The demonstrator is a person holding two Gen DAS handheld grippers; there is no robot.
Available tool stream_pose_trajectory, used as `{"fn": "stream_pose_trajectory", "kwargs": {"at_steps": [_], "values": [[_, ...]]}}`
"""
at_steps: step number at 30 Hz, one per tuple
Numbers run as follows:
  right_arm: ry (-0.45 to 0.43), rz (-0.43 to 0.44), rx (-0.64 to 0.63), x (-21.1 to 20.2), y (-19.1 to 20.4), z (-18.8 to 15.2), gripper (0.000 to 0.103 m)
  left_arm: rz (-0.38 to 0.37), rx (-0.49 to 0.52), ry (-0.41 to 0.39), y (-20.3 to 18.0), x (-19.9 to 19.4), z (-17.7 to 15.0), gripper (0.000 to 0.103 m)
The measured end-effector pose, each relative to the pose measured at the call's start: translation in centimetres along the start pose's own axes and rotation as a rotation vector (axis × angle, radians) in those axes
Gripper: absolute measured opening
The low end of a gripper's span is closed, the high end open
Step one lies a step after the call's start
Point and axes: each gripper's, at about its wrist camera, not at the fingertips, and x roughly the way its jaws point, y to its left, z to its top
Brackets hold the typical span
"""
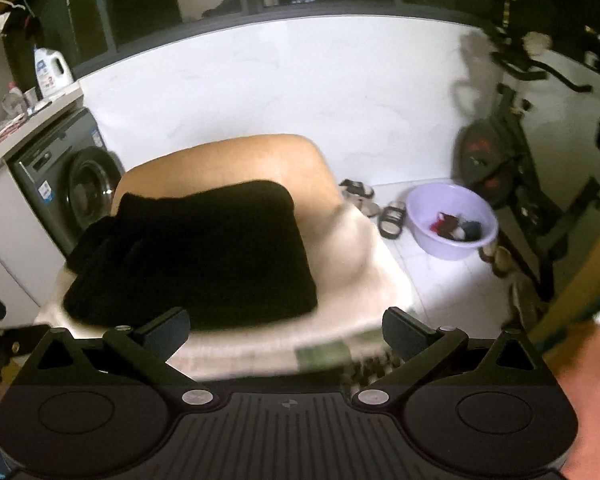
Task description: Fold clothes
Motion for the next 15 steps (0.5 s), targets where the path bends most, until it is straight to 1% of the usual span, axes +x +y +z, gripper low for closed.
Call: {"fn": "stream_pose_trajectory", "kwargs": {"at_steps": [2, 4, 5, 7, 10, 12, 15], "values": [[-0.003, -0.022, 0.014, -2.8, -0.5, -2.1, 0.102, -0.009, 0.02, 0.008, -1.2, -1.5, -0.9, 0.103], [0.002, -0.058, 0.026, -5.1, -0.9, -4.2, 0.102, -0.048, 0.035, 0.02, -2.1, -2.2, -2.0, 0.103], [0.006, -0.069, 0.028, -6.3, -1.1, -5.1, 0.102, -0.055, 0.039, 0.03, -2.5, -2.4, -2.5, 0.103], [0.015, -0.083, 0.03, -8.3, -1.5, -7.0, 0.102, -0.035, 0.044, 0.052, -3.5, -3.1, -3.6, 0.103], [0.049, -0.092, 0.032, -10.6, -2.3, -9.3, 0.102, -0.006, 0.062, 0.058, -4.8, -4.6, -5.1, 0.103], [0.072, -0.087, 0.013, -11.8, -2.0, -10.0, 0.102, 0.018, 0.06, 0.058, -5.7, -5.8, -6.1, 0.103], [0.059, -0.077, -0.009, -13.9, -2.5, -11.4, 0.102, 0.056, 0.039, 0.054, -6.9, -7.6, -7.3, 0.103]]}}
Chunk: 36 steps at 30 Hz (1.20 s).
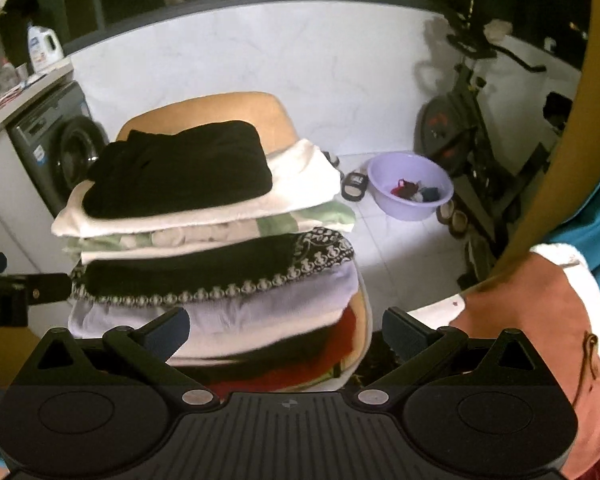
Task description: Fold clothes
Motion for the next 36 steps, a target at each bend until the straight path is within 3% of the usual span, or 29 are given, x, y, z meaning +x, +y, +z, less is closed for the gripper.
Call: {"fn": "stream_pose_trajectory", "kwargs": {"at_steps": [6, 13, 17, 21, 26, 36], "values": [[-0.009, 0.044, -0.011, -3.6, -2.9, -3.5, 0.102, 0.035, -0.075, -0.006, -4.1, -3.4, -3.9, 0.103], [0.006, 0.026, -0.054, -8.6, -8.1, -9.9, 0.102, 0.019, -0.194, 0.103, -10.9, -5.2, -11.4, 0.103], [0.067, 0.014, 0.004, -9.6, -10.9, -12.7, 0.102, 0.098, -0.157, 0.112, -13.5, -6.9, -14.2, 0.103], [0.1, 0.024, 0.029, -10.2, -12.1, -14.2, 0.102, 0.129, -0.188, 0.117, -14.1, -8.5, -15.8, 0.103], [0.095, 0.056, -0.032, -11.4, -11.0, -14.9, 0.102, 0.148, -0.235, 0.117, -13.7, -9.8, -16.8, 0.103], [0.073, 0.075, -0.101, -13.2, -8.8, -15.0, 0.102, 0.139, -0.202, 0.08, -14.3, -11.1, -17.5, 0.102]]}}
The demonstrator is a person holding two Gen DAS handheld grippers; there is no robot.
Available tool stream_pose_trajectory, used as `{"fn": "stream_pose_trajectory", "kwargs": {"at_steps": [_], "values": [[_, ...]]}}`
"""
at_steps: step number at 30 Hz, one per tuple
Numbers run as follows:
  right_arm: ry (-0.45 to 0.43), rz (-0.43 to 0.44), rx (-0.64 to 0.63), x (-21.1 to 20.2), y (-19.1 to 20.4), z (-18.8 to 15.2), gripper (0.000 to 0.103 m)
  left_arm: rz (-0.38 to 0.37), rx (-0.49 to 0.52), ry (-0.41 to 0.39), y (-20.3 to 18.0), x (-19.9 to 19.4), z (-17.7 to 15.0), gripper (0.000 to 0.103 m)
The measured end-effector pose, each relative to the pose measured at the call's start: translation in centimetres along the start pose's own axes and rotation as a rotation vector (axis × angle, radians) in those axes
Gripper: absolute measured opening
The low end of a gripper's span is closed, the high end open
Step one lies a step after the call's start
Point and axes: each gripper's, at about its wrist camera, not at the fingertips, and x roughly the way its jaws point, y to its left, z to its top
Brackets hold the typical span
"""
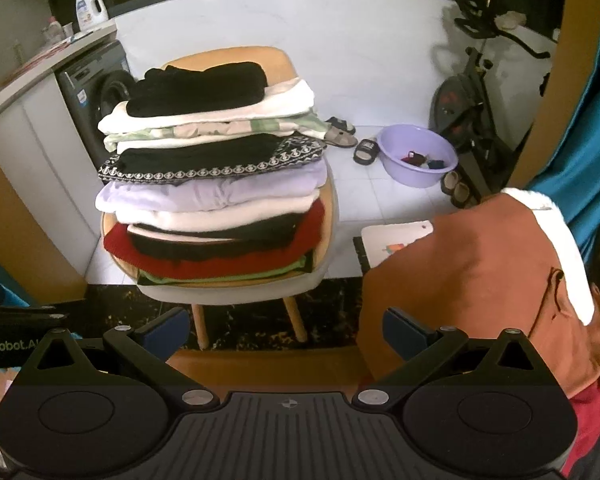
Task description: Fold clothes
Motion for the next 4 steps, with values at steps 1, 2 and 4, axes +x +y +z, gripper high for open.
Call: {"fn": "stream_pose_trajectory", "kwargs": {"at_steps": [1, 2, 4], "values": [[-0.001, -0.001, 0.005, -0.13, -0.07, -0.06, 0.102, -0.008, 0.0, -0.008, 0.03, -0.09, -0.01, 0.102], [0.0, -0.005, 0.014, -0.18, -0.2, -0.06, 0.102, -0.013, 0.004, -0.018, 0.03, -0.29, -0.11, 0.102], [0.004, -0.011, 0.028, -0.29, -0.44, -0.21, 0.102, -0.013, 0.009, -0.024, -0.07, -0.48, -0.19, 0.102]]}}
